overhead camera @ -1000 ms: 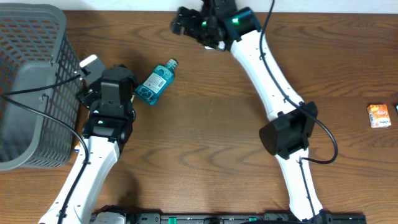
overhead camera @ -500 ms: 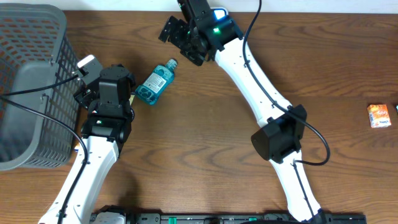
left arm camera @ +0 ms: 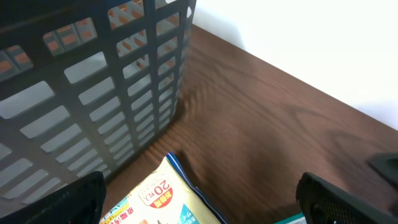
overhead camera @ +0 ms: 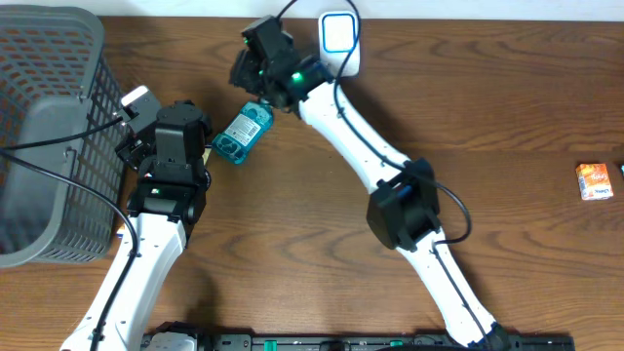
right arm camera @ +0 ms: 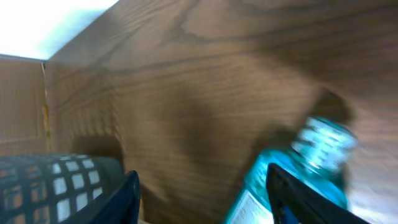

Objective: Scan the item barcode

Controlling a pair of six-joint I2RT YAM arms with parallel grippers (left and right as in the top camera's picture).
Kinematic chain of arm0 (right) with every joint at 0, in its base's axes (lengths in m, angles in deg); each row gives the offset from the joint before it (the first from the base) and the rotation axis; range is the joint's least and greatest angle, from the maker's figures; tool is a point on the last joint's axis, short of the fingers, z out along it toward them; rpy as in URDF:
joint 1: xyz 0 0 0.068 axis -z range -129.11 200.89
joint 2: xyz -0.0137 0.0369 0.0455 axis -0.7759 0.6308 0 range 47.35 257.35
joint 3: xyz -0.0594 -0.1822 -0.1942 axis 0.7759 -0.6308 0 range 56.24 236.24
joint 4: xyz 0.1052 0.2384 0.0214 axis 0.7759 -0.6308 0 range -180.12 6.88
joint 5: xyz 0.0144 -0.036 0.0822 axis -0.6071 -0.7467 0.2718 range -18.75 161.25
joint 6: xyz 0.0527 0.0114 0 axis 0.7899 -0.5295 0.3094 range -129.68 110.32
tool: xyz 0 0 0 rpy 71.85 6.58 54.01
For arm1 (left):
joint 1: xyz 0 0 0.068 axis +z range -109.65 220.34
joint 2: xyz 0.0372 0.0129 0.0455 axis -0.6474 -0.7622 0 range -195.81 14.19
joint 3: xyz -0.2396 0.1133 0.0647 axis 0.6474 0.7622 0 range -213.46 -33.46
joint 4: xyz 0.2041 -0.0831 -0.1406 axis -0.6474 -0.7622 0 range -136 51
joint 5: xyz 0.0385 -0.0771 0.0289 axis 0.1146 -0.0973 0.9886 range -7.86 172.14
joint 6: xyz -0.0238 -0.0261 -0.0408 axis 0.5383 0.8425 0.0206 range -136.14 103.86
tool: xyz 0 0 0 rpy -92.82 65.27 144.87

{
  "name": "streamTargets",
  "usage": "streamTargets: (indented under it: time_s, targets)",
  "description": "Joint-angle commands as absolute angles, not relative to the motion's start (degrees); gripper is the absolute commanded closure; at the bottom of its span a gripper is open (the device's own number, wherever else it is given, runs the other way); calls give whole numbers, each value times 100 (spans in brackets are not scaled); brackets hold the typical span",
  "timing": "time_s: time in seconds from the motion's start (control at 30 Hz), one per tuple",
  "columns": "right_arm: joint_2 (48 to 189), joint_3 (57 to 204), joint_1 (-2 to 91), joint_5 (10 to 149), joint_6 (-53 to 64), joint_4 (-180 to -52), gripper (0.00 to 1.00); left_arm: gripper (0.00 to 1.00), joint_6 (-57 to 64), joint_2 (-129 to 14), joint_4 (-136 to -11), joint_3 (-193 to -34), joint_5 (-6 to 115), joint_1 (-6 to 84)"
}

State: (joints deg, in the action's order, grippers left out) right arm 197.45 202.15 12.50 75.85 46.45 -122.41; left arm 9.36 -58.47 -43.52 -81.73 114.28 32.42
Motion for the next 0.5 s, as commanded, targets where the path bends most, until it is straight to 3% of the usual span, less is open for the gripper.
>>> streamTargets:
  time_s: [0.0, 0.2, 0.33, 0.47]
  targets:
    - [20143, 20235, 1099, 7224, 4427, -12014, 43, 2, 947, -5880, -4349, -8131, 11564, 3266]
    - [20176, 20241, 1051, 7135, 4160, -12160, 48, 2, 947, -5880, -4349, -8131, 11561, 3266]
    - [20099, 20245, 1064, 6899, 4106, -12101, 38, 2, 947, -5880, -4349, -8131, 11564, 3266]
    - [20213, 20241, 1036, 6903, 4342, -12003, 36, 2, 947, -5880, -4347, -8131, 11561, 3266]
